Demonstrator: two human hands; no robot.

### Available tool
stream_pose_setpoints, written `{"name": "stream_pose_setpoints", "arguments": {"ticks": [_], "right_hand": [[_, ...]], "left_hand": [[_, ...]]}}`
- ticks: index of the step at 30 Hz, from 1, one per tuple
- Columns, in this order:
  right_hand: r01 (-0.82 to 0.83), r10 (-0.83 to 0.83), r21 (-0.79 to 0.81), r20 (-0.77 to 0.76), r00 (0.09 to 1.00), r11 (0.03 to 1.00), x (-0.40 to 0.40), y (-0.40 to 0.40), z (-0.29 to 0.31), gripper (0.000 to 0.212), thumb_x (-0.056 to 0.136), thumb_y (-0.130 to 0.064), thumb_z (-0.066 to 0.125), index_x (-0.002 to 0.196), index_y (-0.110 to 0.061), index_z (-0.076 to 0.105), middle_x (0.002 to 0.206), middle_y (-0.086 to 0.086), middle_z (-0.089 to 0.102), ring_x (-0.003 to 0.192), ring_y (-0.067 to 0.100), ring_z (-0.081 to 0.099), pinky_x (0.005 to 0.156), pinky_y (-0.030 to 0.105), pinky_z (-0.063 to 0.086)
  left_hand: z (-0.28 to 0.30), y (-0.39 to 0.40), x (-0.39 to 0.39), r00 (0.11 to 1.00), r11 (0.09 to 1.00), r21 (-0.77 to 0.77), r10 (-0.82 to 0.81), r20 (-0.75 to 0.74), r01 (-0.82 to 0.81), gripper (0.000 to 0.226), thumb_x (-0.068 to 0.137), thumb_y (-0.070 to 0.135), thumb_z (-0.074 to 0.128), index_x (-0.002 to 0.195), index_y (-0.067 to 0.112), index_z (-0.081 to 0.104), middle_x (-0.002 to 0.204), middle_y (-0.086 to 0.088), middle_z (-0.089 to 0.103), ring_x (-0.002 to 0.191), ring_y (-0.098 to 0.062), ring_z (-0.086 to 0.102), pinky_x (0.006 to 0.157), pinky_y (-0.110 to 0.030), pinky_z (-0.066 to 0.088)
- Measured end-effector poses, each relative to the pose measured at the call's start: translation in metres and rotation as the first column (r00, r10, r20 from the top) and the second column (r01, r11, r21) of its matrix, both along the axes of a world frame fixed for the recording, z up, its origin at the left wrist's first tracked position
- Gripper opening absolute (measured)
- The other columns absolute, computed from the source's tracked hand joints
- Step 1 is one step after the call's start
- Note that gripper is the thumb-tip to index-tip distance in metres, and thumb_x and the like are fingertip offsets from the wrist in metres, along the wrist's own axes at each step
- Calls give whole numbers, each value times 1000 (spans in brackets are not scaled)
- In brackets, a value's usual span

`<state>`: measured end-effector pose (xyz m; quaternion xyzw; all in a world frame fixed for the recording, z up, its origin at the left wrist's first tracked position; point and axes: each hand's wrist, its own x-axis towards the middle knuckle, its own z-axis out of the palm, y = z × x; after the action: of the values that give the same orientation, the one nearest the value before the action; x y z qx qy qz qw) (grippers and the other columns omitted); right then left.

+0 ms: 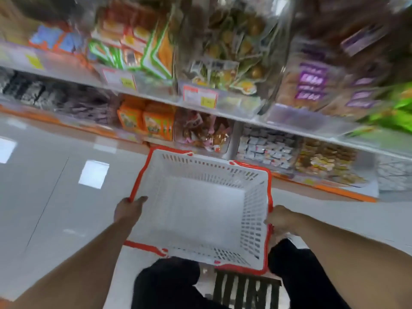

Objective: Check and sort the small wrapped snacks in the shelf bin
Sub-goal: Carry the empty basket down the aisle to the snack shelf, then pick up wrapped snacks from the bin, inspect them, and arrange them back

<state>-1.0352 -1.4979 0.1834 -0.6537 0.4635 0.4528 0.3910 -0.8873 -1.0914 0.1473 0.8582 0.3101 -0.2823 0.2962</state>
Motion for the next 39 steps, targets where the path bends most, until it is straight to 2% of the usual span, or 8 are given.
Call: {"name": "stream_pose_setpoints", "arguments": {"ticks": [3,9,17,20,23,28,32,39], "right_hand": [[-80,81,117,-8,997,990,-7,8,-67,34,94,2,57,127,0,63,124,17,67,113,32,65,100,45,53],[-104,95,209,50,994,973,6,35,-199,32,94,-1,58,124,-11,66,108,6,74,98,23,71,85,34,60],[-58,7,301,166,986,952,-2,69,-286,23,97,-6,55,111,-21,65,97,-1,78,80,13,75,62,25,57],[18,-115,335,273,955,942,0,92,-297,19,95,-3,57,101,-17,69,90,3,79,77,17,76,63,30,60],[55,-203,393,344,917,918,15,120,-300,15,96,-2,57,103,-10,68,96,11,77,82,23,76,67,34,63],[167,-390,521,355,850,837,36,162,-291,14,102,2,47,106,-4,59,91,17,71,70,23,69,72,39,63],[-75,-98,367,431,897,927,33,164,-281,37,103,1,32,130,-1,59,100,16,69,80,23,65,91,41,57],[-211,109,124,554,825,970,32,95,-241,38,98,-7,52,135,-14,59,113,9,65,94,22,68,72,27,57]], "left_hand": [[-51,12,-2,999,999,23,40,-1,-40,52,89,43,71,115,-1,67,108,-22,71,92,-37,65,78,-38,49],[-159,36,15,998,996,73,44,34,-46,60,85,41,75,129,7,53,99,-9,62,70,-21,55,57,-31,39],[-253,52,35,983,972,151,181,11,-181,59,82,37,78,121,-3,61,111,-23,68,99,-40,64,81,-43,54],[-259,28,34,975,916,402,-88,206,-2,71,77,35,82,131,-1,52,131,-25,58,126,-42,52,108,-46,43],[-255,-25,11,814,940,315,-282,507,130,53,80,27,80,125,8,60,128,-16,60,124,-36,54,107,-43,40],[-254,-128,-49,870,839,-238,-447,208,489,43,88,40,74,125,19,66,129,-2,67,115,-23,64,101,-32,49],[-252,-146,-67,767,787,-23,-593,243,616,54,93,31,67,144,22,51,143,-4,58,127,-26,56,109,-39,45],[-237,-131,-75,643,637,218,-764,52,740,60,89,17,64,146,29,46,139,-4,60,123,-28,60,102,-40,51]]}}
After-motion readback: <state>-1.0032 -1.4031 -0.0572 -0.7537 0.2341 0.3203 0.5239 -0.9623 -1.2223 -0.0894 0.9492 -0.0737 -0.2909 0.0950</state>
